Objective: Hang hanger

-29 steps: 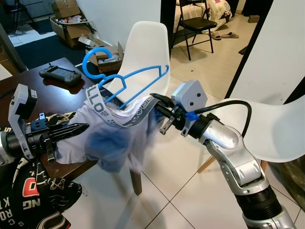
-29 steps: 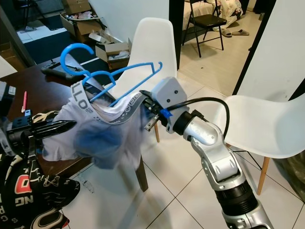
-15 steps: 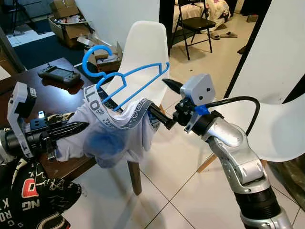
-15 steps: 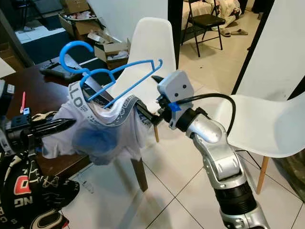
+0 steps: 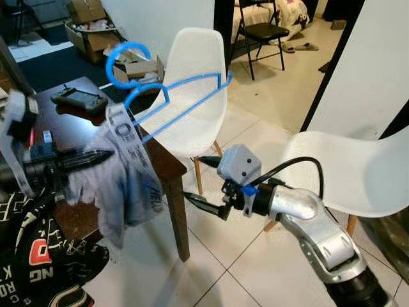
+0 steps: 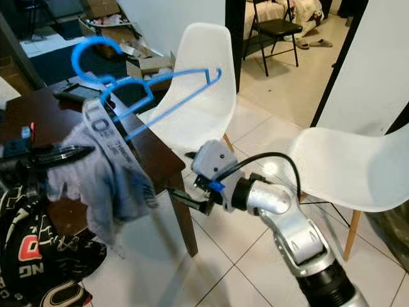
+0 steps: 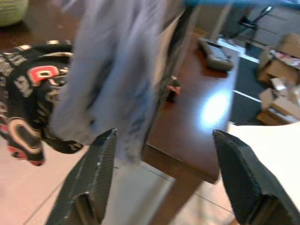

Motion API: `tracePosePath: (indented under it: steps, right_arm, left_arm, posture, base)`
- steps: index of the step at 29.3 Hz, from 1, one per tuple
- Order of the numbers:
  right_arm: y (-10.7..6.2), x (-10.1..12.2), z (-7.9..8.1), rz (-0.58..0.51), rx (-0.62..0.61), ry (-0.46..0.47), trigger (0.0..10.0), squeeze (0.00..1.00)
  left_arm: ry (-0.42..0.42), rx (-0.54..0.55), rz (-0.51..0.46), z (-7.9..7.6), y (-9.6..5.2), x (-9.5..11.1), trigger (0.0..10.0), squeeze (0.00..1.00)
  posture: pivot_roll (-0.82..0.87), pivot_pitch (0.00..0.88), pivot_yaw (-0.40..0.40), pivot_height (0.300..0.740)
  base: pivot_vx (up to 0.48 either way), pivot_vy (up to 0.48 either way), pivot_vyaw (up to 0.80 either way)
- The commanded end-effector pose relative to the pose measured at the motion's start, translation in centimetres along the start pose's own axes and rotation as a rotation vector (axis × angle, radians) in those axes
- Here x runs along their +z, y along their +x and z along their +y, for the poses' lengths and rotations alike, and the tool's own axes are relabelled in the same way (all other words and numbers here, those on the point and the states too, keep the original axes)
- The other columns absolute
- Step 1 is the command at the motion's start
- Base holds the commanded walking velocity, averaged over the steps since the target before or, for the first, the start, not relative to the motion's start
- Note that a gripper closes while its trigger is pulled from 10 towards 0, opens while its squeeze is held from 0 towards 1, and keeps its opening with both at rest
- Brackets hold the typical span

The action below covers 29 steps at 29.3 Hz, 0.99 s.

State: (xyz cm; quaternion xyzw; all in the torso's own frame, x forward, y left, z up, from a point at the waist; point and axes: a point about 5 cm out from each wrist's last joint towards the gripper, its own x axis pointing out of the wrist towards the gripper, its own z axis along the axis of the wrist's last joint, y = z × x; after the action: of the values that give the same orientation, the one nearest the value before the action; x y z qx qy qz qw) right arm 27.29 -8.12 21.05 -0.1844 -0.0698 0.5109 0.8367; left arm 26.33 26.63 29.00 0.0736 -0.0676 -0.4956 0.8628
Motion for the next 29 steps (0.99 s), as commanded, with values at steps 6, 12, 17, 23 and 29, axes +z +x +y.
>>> tracePosePath:
  steps: [6, 12, 17, 23, 29]
  right_arm:
    - [1.0, -0.2, 0.7, -0.025, -0.017, 0.049, 10.0, 0.00]
    - [1.9, 0.2, 0.7, -0.119, -0.083, 0.144, 10.0, 0.00]
    - [2.4, 0.4, 0.0, -0.159, -0.171, 0.195, 10.0, 0.00]
    - [2.5, 0.3, -0.1, -0.167, -0.201, 0.203, 10.0, 0.00]
    - [2.6, 0.2, 0.1, -0.173, -0.199, 0.211, 10.0, 0.00]
  left_arm:
    - [0.052, -0.056, 0.016, -0.3, 0.1, 1.8, 0.0, 0.00]
    - [0.089, -0.089, 0.032, 0.0, 0.2, 2.8, 0.0, 0.00]
    - [0.153, -0.102, 0.023, 0.8, 0.5, 4.7, 0.0, 0.00]
    - [0.206, -0.123, 0.004, 1.0, 0.9, 6.4, 0.0, 0.00]
    - [0.236, -0.145, -0.014, 1.0, 1.4, 7.5, 0.0, 0.00]
  posture:
    - [0.07, 0.118, 0.022, 0.740]
    - [0.08, 0.116, 0.020, 0.740]
    - [0.08, 0.112, 0.018, 0.740]
    - [0.08, 0.105, 0.018, 0.740]
    - [0.07, 0.103, 0.019, 0.740]
  base:
    - [0.000, 0.000, 0.00]
    - [0.000, 0.000, 0.00]
    - [0.000, 0.000, 0.00]
    - [0.000, 0.000, 0.00]
    - [0.000, 0.000, 0.00]
